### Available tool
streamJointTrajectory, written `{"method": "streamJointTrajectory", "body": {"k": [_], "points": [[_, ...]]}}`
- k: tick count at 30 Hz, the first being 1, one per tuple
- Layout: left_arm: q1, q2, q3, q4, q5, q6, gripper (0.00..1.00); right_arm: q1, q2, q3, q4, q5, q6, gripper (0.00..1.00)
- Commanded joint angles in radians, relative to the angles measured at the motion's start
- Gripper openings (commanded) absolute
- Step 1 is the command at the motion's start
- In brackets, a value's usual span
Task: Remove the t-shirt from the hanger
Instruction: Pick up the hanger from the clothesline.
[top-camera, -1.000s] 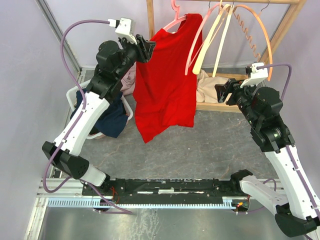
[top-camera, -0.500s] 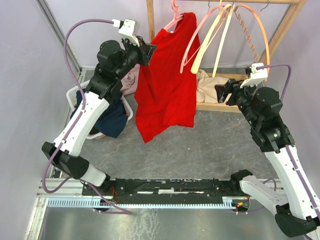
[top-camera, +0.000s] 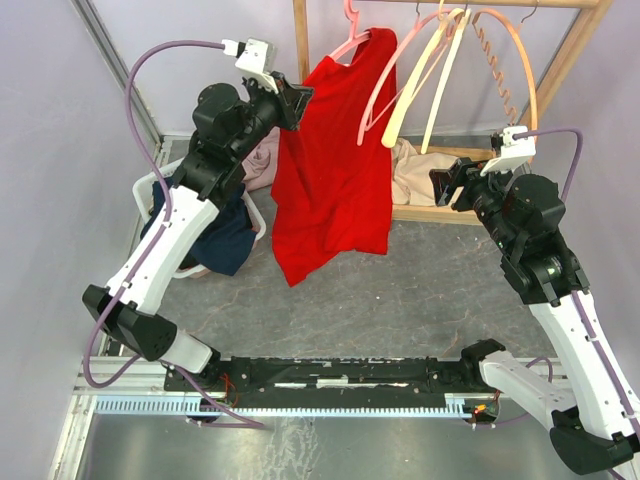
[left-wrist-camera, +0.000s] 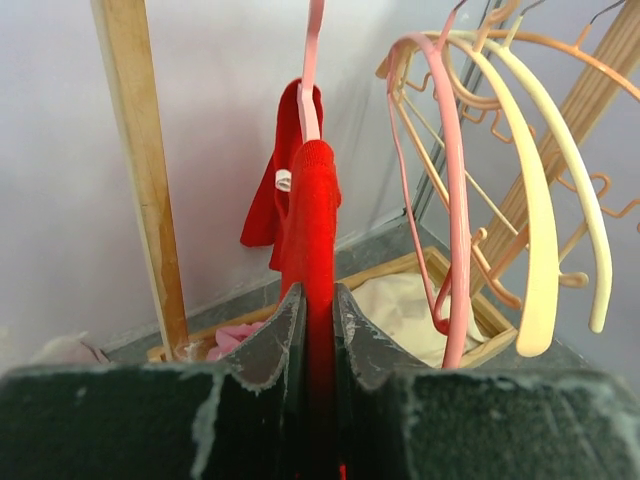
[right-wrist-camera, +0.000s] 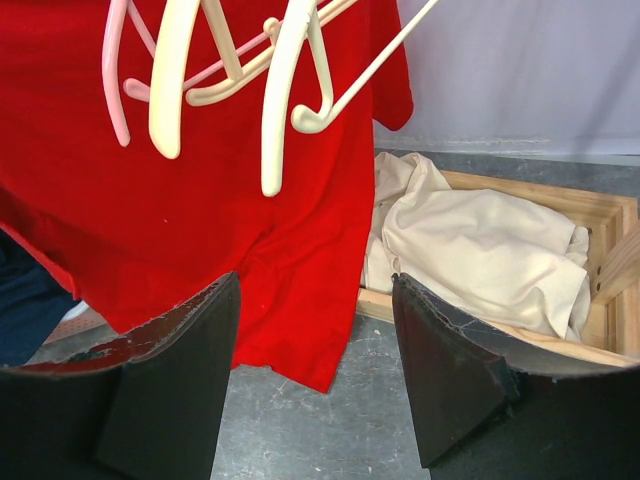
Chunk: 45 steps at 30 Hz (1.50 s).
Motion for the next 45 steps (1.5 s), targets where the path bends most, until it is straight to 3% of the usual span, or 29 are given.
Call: {"method": "streamJointTrajectory", "body": {"k": [1,11,19,26,31,40,45], "points": [[-0.002,-0.085,-0.001,0.194,-0.001,0.045,0.03,0.002,-0.021,0.004,0.041,0.006,-0.002,0.70],[-0.003,-0.130,-0.023,0.311,0.000,0.031,0.03,0.002,-0.035,0.010,0.032,0.017,-0.006,0.70],[-0.004,-0.182,-0.067,0.292,-0.005,0.024,0.03,0.002,-0.032,0.026,0.028,0.015,-0.011,0.70],[-0.005,-0.362,-0.306,0.310,-0.051,0.004,0.03,0.002,-0.024,0.068,0.038,-0.009,-0.001,0.70],[-0.004,-0.493,-0.449,0.328,-0.003,-0.016,0.03,0.002,0.009,0.126,0.067,-0.082,0.021,0.70],[-0.005,-0.665,-0.625,0.369,0.040,-0.040,0.03,0.011,0.170,0.274,0.184,-0.246,0.123,0.66],[-0.004,-0.708,-0.693,0.411,0.092,-0.073,0.03,0.091,0.290,0.382,0.194,-0.253,0.114,0.66]]}}
